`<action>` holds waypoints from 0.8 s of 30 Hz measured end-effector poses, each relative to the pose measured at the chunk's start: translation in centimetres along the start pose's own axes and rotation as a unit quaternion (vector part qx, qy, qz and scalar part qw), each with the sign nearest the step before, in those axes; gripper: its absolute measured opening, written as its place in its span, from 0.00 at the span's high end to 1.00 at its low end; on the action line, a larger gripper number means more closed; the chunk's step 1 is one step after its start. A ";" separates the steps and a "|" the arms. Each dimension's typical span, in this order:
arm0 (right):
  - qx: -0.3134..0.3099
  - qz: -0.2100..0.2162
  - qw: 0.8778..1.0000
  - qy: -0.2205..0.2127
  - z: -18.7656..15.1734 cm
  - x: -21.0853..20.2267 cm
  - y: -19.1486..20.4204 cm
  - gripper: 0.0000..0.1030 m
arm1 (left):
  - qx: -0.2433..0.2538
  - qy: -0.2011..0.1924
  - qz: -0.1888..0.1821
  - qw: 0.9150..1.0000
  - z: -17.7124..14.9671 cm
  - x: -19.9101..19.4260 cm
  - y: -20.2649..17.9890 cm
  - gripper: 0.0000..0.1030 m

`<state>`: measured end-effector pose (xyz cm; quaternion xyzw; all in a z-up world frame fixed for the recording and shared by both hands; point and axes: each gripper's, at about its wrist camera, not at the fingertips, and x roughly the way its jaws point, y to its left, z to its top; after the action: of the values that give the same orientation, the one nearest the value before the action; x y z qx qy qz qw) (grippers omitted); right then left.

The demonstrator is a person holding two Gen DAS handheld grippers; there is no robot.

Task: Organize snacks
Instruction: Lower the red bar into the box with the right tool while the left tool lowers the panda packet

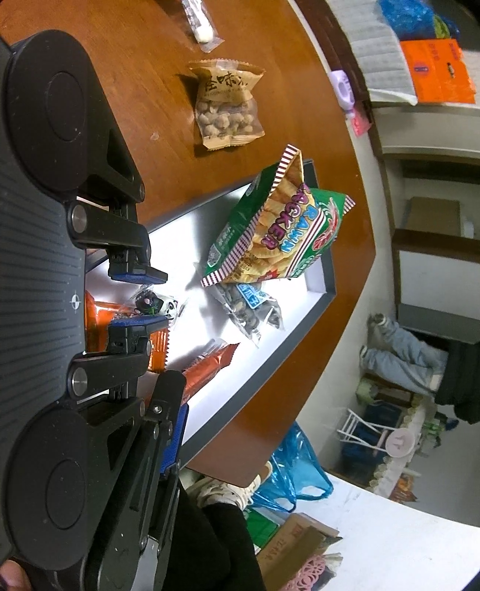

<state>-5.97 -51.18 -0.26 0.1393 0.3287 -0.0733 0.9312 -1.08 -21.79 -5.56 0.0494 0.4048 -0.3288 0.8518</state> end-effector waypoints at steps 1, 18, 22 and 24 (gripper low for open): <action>0.001 0.000 1.000 0.000 0.0 0.0 0.0 0.78 | -0.001 0.002 -0.001 1.000 0.0 0.1 0.0 0.81; 0.002 -0.001 1.000 -0.002 0.1 0.1 0.1 0.78 | -0.002 0.006 0.000 1.000 -0.1 0.2 -0.1 0.81; 0.006 0.003 1.000 -0.004 0.1 -0.1 0.0 0.78 | -0.001 0.007 0.000 1.000 -0.1 0.2 -0.1 0.80; 0.007 0.003 1.000 -0.004 0.1 -0.1 0.1 0.78 | -0.003 0.007 0.000 1.000 -0.1 0.2 0.0 0.80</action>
<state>-5.95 -51.11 -0.17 0.1462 0.3244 -0.0728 0.9317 -1.04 -21.92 -5.78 0.0491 0.4117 -0.3276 0.8490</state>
